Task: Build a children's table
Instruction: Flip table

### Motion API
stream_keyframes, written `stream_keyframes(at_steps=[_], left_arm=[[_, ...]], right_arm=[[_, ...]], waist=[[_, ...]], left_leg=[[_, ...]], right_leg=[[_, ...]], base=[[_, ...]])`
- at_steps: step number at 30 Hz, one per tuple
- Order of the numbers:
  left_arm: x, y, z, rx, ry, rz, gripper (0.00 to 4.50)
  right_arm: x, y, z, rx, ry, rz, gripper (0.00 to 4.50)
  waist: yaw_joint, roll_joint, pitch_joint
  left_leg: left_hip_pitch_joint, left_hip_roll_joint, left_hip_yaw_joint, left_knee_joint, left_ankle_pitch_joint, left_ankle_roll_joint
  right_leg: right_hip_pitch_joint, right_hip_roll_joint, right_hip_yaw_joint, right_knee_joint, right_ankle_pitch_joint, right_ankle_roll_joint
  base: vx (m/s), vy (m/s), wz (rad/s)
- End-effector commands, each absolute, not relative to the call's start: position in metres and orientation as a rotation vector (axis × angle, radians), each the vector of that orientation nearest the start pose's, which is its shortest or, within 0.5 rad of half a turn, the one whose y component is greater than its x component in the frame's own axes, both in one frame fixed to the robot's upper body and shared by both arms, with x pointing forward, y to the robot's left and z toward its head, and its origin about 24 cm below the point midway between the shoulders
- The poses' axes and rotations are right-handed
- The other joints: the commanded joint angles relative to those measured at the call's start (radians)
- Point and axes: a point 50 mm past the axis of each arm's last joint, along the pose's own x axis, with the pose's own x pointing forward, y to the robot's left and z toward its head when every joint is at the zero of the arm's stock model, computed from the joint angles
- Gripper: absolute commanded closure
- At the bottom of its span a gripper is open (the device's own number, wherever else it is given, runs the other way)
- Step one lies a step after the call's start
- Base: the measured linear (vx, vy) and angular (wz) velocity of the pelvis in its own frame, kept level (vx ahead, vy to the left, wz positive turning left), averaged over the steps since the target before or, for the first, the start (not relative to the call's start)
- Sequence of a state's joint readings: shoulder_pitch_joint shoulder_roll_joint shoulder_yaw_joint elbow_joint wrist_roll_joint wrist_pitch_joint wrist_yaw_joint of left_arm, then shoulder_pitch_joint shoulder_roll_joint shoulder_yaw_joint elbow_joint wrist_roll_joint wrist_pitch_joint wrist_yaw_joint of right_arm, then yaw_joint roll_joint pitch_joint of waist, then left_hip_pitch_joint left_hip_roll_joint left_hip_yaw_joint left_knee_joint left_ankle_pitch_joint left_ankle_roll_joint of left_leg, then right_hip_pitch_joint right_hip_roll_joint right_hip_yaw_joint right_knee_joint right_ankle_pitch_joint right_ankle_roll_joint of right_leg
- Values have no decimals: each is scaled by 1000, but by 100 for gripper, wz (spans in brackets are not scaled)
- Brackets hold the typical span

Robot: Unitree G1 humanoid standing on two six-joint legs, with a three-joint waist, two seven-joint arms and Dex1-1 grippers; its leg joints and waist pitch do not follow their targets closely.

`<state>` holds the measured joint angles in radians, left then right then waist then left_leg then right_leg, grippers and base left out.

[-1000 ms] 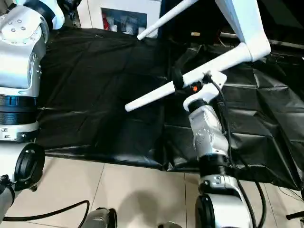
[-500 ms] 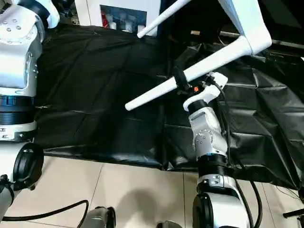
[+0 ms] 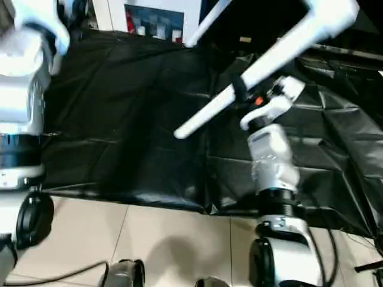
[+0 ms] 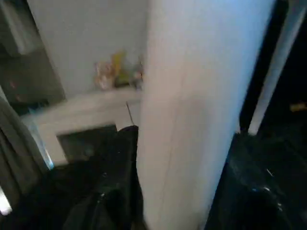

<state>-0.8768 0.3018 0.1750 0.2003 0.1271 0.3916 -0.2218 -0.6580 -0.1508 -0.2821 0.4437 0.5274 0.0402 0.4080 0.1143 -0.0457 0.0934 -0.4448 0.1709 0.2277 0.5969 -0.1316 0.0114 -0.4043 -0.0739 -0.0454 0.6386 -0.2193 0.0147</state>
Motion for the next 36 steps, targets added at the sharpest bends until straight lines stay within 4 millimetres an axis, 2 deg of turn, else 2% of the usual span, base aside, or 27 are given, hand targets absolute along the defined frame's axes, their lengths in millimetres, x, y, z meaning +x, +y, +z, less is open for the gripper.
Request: stream_keyframes(at_steps=[1, 2, 3, 4, 5, 6, 9, 11, 12, 14, 15, 17, 18, 19, 21, 24, 25, 26, 28, 29, 30, 31, 32, 33, 34, 35, 36], left_arm=[[366, 174, 253, 300, -293, -108, 258], [366, 174, 253, 300, -293, -108, 264], [360, 175, 239, 290, -262, -118, 269], [359, 176, 235, 287, -255, -122, 275], [352, 175, 221, 269, -231, -144, 275], [351, 175, 218, 268, -226, -145, 281], [342, 175, 201, 274, -207, -141, 284], [337, 175, 196, 274, -202, -138, 285], [333, 177, 193, 273, -196, -130, 285], [327, 180, 187, 283, -187, -118, 286], [326, 181, 185, 285, -185, -115, 286], [318, 185, 177, 288, -174, -102, 286], [318, 185, 177, 288, -174, -102, 286], [310, 189, 167, 257, -165, -94, 286], [302, 190, 155, 225, -155, -105, 286], [291, 192, 134, 248, -118, -124, 286], [291, 192, 134, 248, -118, -125, 286], [288, 192, 129, 253, -104, -135, 286], [281, 190, 119, 289, -74, -155, 286], [279, 189, 117, 290, -68, -166, 286], [277, 190, 114, 307, -50, -164, 251], [275, 190, 112, 321, -42, -157, 230], [272, 194, 108, 310, -22, -120, 216], [271, 195, 108, 309, -20, -117, 216], [270, 196, 107, 290, -21, -101, 213], [269, 197, 108, 279, -23, -93, 205], [268, 200, 107, 280, -23, -82, 187]], right_arm=[[357, -178, 179, 377, -419, 366, 283], [357, -178, 179, 377, -419, 366, 283], [349, -177, 179, 299, -419, 383, 284], [347, -177, 179, 284, -418, 388, 285], [338, -175, 175, 251, -410, 402, 285], [336, -174, 174, 252, -406, 404, 285], [325, -170, 162, 258, -371, 410, 286], [320, -167, 156, 262, -354, 407, 286], [317, -165, 153, 268, -346, 403, 286], [312, -160, 148, 270, -335, 402, 287], [310, -159, 147, 270, -332, 402, 287], [302, -153, 140, 257, -307, 412, 287], [302, -153, 140, 257, -307, 412, 287], [294, -148, 130, 229, -276, 423, 287], [287, -147, 118, 214, -243, 418, 287], [282, -148, 102, 146, -196, 407, 287], [282, -148, 102, 145, -196, 407, 287], [282, -148, 98, 127, -180, 403, 287], [284, -151, 85, 96, -121, 375, 287], [285, -153, 81, 87, -105, 367, 287], [285, -154, 76, 87, -84, 374, 287], [285, -154, 73, 88, -74, 382, 287], [287, -158, 66, 81, -55, 373, 231], [287, -158, 65, 80, -53, 372, 217], [288, -160, 63, 82, -51, 366, 217], [288, -162, 62, 85, -50, 361, 210], [289, -164, 62, 91, -52, 352, 195]], waist=[[-2, -4, -96], [-2, -3, -95], [-1, 0, -98], [-1, 1, -97], [1, -3, -97], [4, -2, -98], [4, -1, -98], [3, 2, -89], [3, 5, -87], [-7, 3, -78], [-8, 3, -79], [-20, -1, -69], [-21, -1, -70], [-21, -1, -72], [-28, -2, -65], [-42, -10, -60], [-43, -9, -57], [-47, -10, -48], [-55, -13, -47], [-62, -9, -43], [-64, -5, -39], [-68, 1, -37], [-72, 6, -37], [-71, 9, -34], [-71, 9, -34], [-20, -4, -41], [-1, -25, -47]], left_leg=[[61, 66, -41, -57, -75, 41], [62, 66, -40, -56, -75, 44], [65, 67, -40, -55, -75, 43], [65, 69, -41, -55, -69, 42], [63, 71, -42, -54, -45, 53], [64, 73, -43, -55, -40, 57], [64, 73, -43, -54, -58, 55], [71, 77, -45, -69, -184, 1], [76, 78, -45, -73, -223, -19], [85, 79, -53, -89, -373, -102], [85, 79, -56, -90, -387, -117], [86, 76, -62, -99, -495, -160], [88, 76, -64, -99, -510, -166], [87, 76, -67, -98, -509, -170], [82, 75, -67, -104, -521, -169], [90, 72, -75, -105, -613, -176], [89, 71, -78, -107, -630, -179], [90, 71, -80, -112, -667, -184], [103, 69, -94, -108, -767, -201], [101, 70, -102, -115, -804, -212], [102, 69, -105, -119, -837, -220], [104, 67, -111, -133, -908, -236], [99, 68, -106, -155, -968, -248], [73, 70, -84, -196, -1008, -252], [73, 70, -84, -196, -1008, -252], [4, 66, -5, -269, -965, -236], [25, 55, 22, -253, -861, -230]], right_leg=[[31, -75, 37, -54, 66, -214], [28, -73, 37, -54, 80, -216], [28, -74, 37, -52, 86, -217], [28, -73, 36, -50, 100, -219], [31, -71, 36, -45, 148, -218], [31, -72, 35, -45, 160, -218], [27, -69, 35, -48, 153, -213], [21, -71, 36, -66, -2, -189], [16, -71, 36, -71, -44, -180], [7, -70, 36, -86, -191, -136], [8, -73, 37, -87, -203, -126], [1, -77, 40, -102, -303, -92], [2, -80, 41, -105, -320, -85], [3, -84, 43, -106, -317, -78], [0, -80, 44, -110, -316, -67], [-7, -78, 44, -125, -411, -49], [-6, -79, 42, -129, -433, -47], [-9, -77, 41, -135, -475, -43], [-12, -80, 37, -144, -579, -40], [-6, -76, 31, -144, -586, -44], [-7, -70, 26, -144, -585, -44], [-2, -55, 14, -137, -561, -48], [6, -39, 0, -120, -501, -60], [28, -15, -18, -78, -433, -73], [28, -15, -18, -78, -433, -73], [91, 9, -18, 70, -327, -75], [63, -9, 8, 53, -398, -74]], base=[[0, 0, 0], [0, 0, 0], [0, 0, 0], [0, 0, 0], [0, 0, 0], [0, 0, 0], [0, 0, 0], [0, 0, 0], [0, 0, 0], [0, 0, 0], [0, 0, 0], [0, 0, 0], [0, 0, 0], [0, 0, 0], [0, 0, 0], [0, 0, 0], [0, 0, 0], [0, 0, 0], [-10, 19, -11], [-24, 46, -18], [-24, 46, -18], [0, 0, 0], [0, 0, 0], [0, 0, 0], [-78, 22, 3], [-102, -28, 25], [-102, -28, 25]])
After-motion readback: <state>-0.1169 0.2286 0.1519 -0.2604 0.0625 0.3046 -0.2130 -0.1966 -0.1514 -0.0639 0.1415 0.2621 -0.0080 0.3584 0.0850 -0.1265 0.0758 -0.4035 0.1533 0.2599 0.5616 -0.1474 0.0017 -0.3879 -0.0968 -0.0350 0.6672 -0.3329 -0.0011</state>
